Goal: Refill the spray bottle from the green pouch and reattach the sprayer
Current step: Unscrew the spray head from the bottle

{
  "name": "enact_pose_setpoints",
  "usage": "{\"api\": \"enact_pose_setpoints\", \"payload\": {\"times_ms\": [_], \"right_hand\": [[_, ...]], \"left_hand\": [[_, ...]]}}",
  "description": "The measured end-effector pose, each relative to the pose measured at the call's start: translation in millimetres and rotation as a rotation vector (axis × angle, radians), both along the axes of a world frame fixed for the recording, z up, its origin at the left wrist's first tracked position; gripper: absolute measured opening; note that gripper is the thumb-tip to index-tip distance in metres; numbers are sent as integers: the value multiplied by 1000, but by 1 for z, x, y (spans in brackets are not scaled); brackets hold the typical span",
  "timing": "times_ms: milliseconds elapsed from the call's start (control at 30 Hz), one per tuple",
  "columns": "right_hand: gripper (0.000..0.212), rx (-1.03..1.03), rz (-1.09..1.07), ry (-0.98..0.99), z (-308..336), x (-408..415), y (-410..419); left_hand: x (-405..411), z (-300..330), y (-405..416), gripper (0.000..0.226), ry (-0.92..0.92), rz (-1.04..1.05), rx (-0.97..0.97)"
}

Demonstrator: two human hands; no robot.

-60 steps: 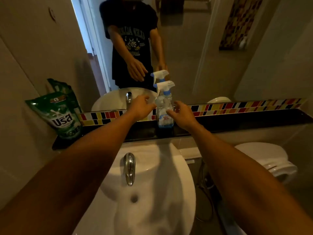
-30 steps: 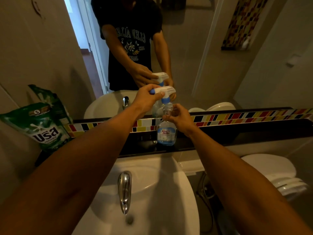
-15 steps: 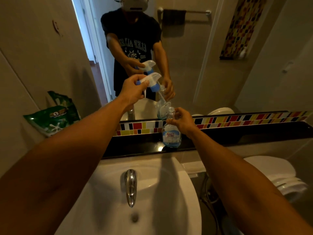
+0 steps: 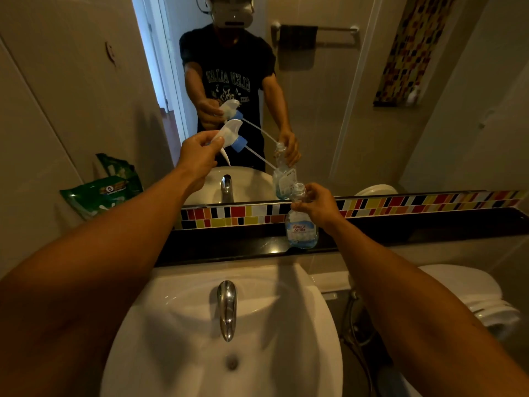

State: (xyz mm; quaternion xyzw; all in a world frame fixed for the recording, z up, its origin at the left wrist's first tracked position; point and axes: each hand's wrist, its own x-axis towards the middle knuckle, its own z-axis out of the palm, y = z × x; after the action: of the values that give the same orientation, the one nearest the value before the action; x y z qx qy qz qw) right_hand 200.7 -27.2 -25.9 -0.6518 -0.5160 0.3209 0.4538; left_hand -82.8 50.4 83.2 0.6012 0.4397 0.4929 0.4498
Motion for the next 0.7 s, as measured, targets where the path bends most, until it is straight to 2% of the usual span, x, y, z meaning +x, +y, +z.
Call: {"api": "enact_pose_setpoints", "payload": {"times_ms": [300, 700], "right_hand": [[38, 2, -48, -33, 2, 7, -3], [36, 31, -74, 18, -2, 6, 0]], "left_hand": [[-23, -19, 3, 32, -76, 81, -66], [-36, -58, 3, 11, -322, 247, -378]]}}
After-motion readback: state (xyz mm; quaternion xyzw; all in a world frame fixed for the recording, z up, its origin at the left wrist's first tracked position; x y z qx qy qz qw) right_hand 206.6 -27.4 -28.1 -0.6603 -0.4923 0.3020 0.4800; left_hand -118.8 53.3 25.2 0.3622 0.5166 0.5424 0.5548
